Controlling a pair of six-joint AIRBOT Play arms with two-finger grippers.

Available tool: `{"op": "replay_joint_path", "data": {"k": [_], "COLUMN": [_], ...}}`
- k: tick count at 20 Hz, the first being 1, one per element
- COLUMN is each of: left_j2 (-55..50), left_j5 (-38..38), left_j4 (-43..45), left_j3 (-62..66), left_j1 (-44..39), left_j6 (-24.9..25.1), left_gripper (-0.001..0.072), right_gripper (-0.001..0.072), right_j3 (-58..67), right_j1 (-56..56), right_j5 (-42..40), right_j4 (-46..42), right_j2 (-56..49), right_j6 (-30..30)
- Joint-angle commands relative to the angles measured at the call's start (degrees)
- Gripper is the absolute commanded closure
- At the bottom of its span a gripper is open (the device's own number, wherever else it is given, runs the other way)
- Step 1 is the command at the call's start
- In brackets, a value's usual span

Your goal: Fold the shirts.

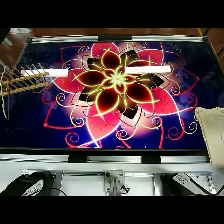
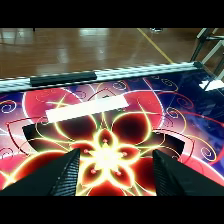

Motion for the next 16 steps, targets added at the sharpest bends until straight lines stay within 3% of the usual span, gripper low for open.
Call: {"op": "replay_joint_path", "data": {"k": [1, 2, 4, 7, 10, 12, 14, 16], "left_j2": [0.0, 0.0, 0.0, -0.2, -0.3, -0.3, -0.5, -1.2], "left_j5": [0.0, 0.0, 0.0, 0.0, 0.0, 0.0, -0.8, -3.1], "left_j4": [0.0, 0.0, 0.0, 0.0, 0.1, 1.0, 2.5, 3.4], "left_j3": [0.0, 0.0, 0.0, 0.0, -1.0, -2.6, -4.5, -5.4], "left_j1": [0.0, 0.0, 0.0, 0.0, 0.0, 0.0, 0.0, 0.0], "left_j6": [-0.3, -0.3, -0.3, -0.2, 0.0, 0.0, 0.0, 0.0], "left_gripper": [0.0167, 0.0167, 0.0167, 0.0167, 0.0167, 0.0166, 0.0167, 0.0167], "right_gripper": [0.0657, 0.0630, 0.0182, 0.0161, 0.0161, 0.0161, 0.0161, 0.0161], "right_j3": [0.0, 0.0, 0.0, 0.0, 0.0, -1.6, -5.6, -11.1], "right_j1": [-1.1, -1.1, -1.1, -1.1, -1.1, -1.1, 0.5, 7.5], "right_j5": [3.5, 3.8, 5.2, 13.2, 28.6, 37.0, 42.9, 45.3], "right_j4": [3.8, 4.8, 7.2, 11.5, 14.6, 21.2, 31.5, 33.4], "right_j2": [-0.8, -0.7, 0.1, 2.8, 3.7, 3.7, 3.7, 4.2], "right_j6": [-1.3, -1.4, -1.5, -6.4, -11.7, -13.9, -13.8, -11.3]}}
